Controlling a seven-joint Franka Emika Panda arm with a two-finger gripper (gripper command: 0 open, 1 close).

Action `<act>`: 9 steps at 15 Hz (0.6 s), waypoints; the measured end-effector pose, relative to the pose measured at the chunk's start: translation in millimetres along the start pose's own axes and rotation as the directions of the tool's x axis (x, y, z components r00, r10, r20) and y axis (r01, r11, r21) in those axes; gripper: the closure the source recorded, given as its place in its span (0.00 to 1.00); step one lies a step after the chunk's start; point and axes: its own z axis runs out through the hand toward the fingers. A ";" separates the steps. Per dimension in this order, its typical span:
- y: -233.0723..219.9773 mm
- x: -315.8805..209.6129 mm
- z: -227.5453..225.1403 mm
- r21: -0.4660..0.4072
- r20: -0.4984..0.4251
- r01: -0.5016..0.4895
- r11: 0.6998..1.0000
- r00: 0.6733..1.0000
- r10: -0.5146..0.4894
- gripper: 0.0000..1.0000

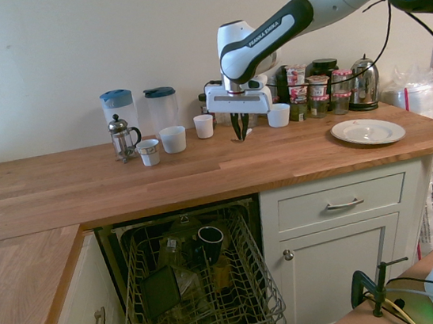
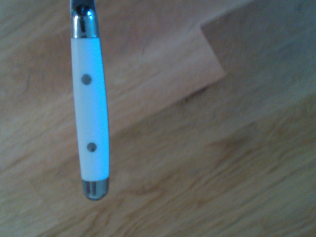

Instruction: Put the spoon in the dishwasher

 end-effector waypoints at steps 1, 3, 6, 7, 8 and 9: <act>16.9 -19.1 -5.9 0.002 -0.007 0.036 0.999 0.999 -0.036 1.00; 47.8 -55.0 -13.1 0.002 -0.021 0.096 0.995 0.995 -0.096 1.00; 83.5 -100.6 -8.3 -0.017 -0.024 0.171 0.985 0.985 -0.172 1.00; 93.4 -112.5 -6.9 -0.022 -0.023 0.188 0.982 0.982 -0.189 1.00; 103.0 -124.0 -5.8 -0.027 -0.023 0.205 0.978 0.978 -0.205 1.00; 111.3 -133.4 -3.8 -0.032 -0.022 0.222 0.975 0.975 -0.223 1.00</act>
